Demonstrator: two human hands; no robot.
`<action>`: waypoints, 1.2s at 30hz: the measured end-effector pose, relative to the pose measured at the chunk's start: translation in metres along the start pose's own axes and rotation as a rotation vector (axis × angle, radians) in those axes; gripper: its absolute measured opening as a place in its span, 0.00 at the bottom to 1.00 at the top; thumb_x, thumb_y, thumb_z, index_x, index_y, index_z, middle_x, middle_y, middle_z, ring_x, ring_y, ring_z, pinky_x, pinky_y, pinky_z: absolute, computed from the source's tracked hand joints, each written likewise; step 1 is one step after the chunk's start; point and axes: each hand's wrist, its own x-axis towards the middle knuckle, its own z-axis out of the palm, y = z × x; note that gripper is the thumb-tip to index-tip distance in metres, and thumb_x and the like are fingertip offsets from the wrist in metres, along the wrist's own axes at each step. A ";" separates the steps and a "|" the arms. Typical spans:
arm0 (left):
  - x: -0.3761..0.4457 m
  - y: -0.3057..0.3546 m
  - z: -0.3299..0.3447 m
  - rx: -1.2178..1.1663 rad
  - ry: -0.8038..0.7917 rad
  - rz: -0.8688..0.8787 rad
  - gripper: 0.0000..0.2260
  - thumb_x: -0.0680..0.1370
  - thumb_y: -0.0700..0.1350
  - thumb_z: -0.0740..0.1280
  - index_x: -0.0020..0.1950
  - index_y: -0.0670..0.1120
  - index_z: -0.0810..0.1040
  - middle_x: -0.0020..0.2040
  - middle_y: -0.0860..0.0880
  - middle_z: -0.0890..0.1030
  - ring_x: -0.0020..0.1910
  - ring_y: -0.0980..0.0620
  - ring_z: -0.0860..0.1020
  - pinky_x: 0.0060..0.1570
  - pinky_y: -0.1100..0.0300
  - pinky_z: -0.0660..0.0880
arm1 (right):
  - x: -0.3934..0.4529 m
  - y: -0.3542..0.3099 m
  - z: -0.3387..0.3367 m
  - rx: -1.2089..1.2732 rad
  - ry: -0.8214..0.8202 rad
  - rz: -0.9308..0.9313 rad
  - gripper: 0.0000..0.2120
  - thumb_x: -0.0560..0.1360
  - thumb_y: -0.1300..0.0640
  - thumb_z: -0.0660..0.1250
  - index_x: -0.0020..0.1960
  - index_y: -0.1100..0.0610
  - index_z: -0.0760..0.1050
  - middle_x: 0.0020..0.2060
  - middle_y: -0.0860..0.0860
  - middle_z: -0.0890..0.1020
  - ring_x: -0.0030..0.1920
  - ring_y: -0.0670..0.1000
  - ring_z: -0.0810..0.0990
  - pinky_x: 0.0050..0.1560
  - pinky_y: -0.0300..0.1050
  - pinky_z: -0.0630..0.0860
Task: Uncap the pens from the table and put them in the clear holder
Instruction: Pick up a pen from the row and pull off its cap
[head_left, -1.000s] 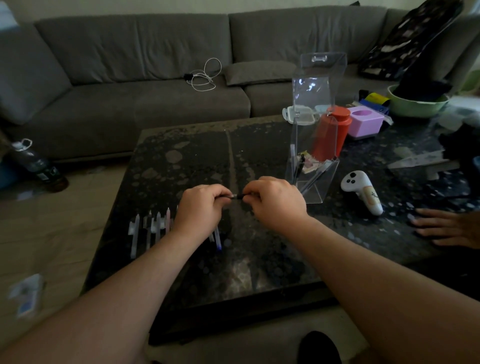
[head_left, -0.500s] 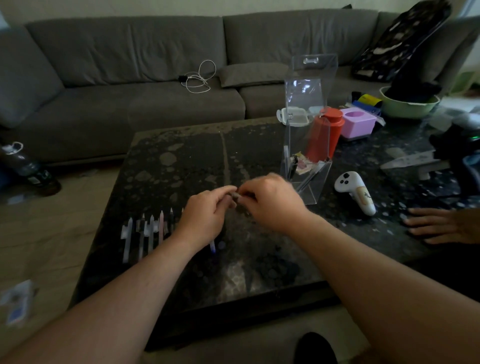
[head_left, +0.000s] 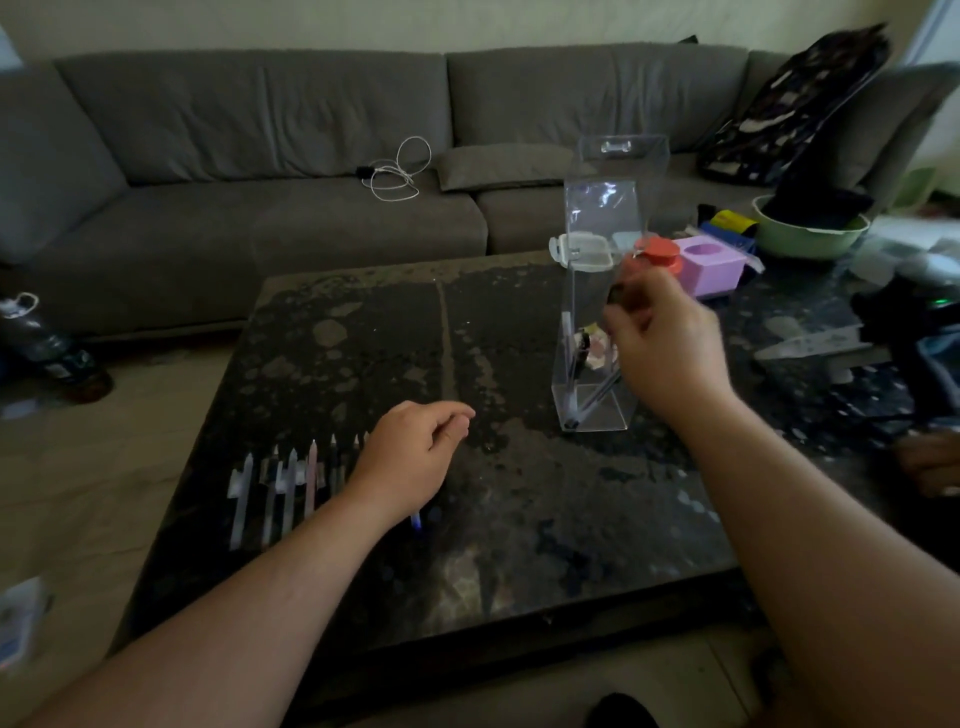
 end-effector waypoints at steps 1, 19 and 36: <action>0.000 0.001 0.001 0.002 -0.001 -0.003 0.12 0.86 0.52 0.62 0.66 0.57 0.82 0.50 0.63 0.79 0.56 0.60 0.77 0.59 0.57 0.75 | -0.002 0.003 0.005 -0.058 -0.028 0.003 0.10 0.80 0.51 0.69 0.59 0.45 0.70 0.50 0.45 0.82 0.50 0.51 0.82 0.55 0.58 0.79; 0.003 0.008 0.009 0.070 -0.048 0.004 0.14 0.86 0.54 0.62 0.68 0.56 0.82 0.49 0.65 0.72 0.58 0.60 0.74 0.60 0.60 0.71 | -0.004 0.012 0.016 -0.336 -0.139 -0.128 0.10 0.84 0.48 0.61 0.64 0.45 0.75 0.49 0.46 0.79 0.51 0.49 0.68 0.51 0.52 0.64; 0.011 -0.048 -0.030 0.455 -0.110 -0.297 0.11 0.76 0.62 0.72 0.58 0.66 0.81 0.49 0.60 0.77 0.60 0.50 0.73 0.59 0.49 0.75 | -0.071 -0.050 0.095 -0.281 -0.577 -0.448 0.13 0.81 0.48 0.64 0.65 0.45 0.76 0.57 0.48 0.76 0.58 0.53 0.76 0.52 0.53 0.75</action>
